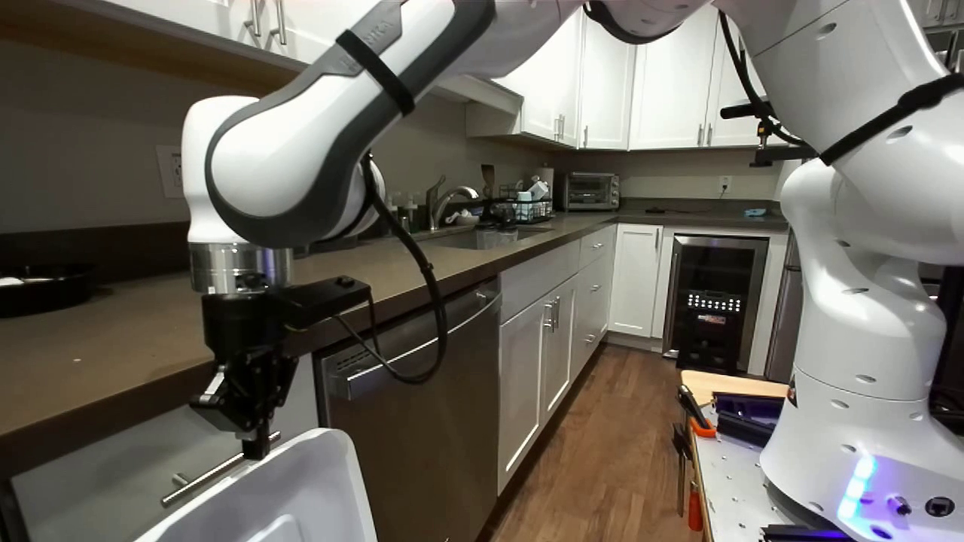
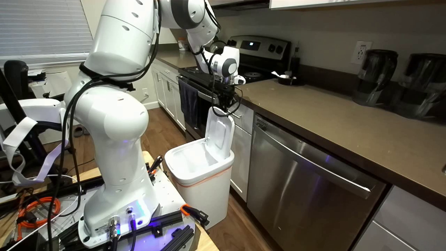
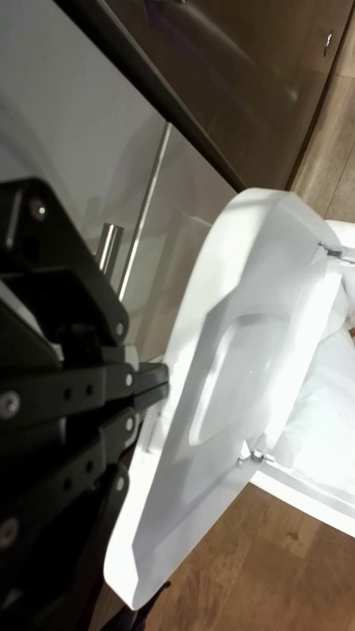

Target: Close the bin

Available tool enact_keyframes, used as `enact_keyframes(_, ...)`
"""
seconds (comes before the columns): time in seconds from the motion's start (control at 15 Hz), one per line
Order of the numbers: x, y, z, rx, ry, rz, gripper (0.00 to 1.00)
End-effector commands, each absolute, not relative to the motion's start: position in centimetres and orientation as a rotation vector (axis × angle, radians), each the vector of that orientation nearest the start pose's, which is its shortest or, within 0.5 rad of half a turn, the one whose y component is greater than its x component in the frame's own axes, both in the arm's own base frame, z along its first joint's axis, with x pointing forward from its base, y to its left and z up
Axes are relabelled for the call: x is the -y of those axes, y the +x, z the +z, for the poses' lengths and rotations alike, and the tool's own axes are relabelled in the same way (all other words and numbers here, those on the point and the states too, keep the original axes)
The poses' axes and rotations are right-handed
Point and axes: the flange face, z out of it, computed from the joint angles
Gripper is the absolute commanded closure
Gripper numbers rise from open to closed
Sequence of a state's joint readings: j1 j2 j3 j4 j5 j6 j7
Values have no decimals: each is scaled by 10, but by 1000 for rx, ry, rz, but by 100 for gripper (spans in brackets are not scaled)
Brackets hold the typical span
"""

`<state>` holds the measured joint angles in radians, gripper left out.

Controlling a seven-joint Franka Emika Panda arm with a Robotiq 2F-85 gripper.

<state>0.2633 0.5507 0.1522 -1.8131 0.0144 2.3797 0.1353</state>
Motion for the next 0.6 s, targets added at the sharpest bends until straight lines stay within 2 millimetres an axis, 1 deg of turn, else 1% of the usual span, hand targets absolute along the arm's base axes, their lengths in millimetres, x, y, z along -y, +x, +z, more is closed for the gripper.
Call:
enact_keyframes(0.0,-249,591,231,428,-3023,-7,96)
enact_keyframes(0.53,-255,587,246,445,-3026,-17,95)
